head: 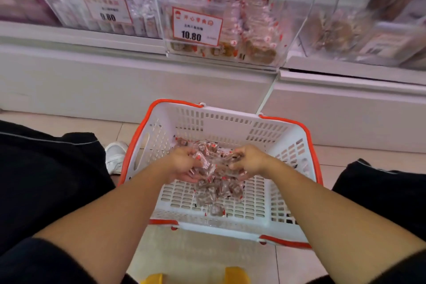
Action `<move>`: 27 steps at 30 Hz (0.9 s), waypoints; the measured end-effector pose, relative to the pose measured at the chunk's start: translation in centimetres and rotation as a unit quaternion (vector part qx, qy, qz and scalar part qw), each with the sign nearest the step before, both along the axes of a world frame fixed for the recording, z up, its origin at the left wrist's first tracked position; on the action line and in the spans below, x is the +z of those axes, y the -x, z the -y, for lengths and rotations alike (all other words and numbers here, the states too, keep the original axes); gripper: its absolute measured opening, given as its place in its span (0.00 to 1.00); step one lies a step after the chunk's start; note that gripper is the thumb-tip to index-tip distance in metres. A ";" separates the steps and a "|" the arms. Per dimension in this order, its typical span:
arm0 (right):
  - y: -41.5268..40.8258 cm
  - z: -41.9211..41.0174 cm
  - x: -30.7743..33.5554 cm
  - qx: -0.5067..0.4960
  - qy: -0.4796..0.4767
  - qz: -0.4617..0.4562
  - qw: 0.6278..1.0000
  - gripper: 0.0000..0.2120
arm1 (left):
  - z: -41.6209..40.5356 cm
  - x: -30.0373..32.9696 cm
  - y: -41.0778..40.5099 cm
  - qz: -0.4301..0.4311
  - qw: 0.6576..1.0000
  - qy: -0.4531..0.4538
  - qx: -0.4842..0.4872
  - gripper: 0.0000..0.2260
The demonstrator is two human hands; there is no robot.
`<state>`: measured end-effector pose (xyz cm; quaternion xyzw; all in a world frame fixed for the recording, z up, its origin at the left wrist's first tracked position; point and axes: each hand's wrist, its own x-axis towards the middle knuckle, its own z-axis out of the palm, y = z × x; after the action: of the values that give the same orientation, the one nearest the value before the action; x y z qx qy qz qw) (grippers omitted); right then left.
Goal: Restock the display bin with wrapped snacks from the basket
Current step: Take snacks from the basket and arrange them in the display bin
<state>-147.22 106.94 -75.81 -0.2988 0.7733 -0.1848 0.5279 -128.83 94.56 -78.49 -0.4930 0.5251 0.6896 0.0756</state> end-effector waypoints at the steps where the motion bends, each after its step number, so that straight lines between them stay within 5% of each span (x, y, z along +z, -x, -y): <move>1: 0.0 0.0 0.5 0.017 0.003 -0.010 1.000 0.14 | 0.2 0.6 0.0 -0.011 1.000 -0.021 -0.005 0.13; 5: 0.8 0.4 3.4 0.081 0.021 -0.039 0.996 0.08 | 1.7 3.8 0.3 -0.031 0.994 -0.088 -0.063 0.09; 9: 3.2 2.1 10.2 0.133 0.056 0.036 0.989 0.08 | 4.2 10.7 1.4 -0.075 0.981 -0.105 -0.145 0.06; 16: 5.7 2.4 23.9 0.022 0.258 0.242 0.935 0.06 | 5.9 25.4 4.2 -0.260 0.954 -0.085 -0.118 0.15; 20: 4.9 3.1 25.5 -0.054 0.365 0.198 0.908 0.12 | 5.4 28.1 5.0 -0.303 0.941 -0.106 -0.106 0.17; 27: 6.2 3.2 27.6 -0.046 0.388 0.147 0.909 0.15 | 6.8 29.4 6.9 -0.290 0.913 -0.184 -0.221 0.27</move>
<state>-153.47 103.76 -48.21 -0.4133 0.5673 -0.5360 0.4691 -135.76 87.76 -49.10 -0.1194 0.4830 0.8526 0.1600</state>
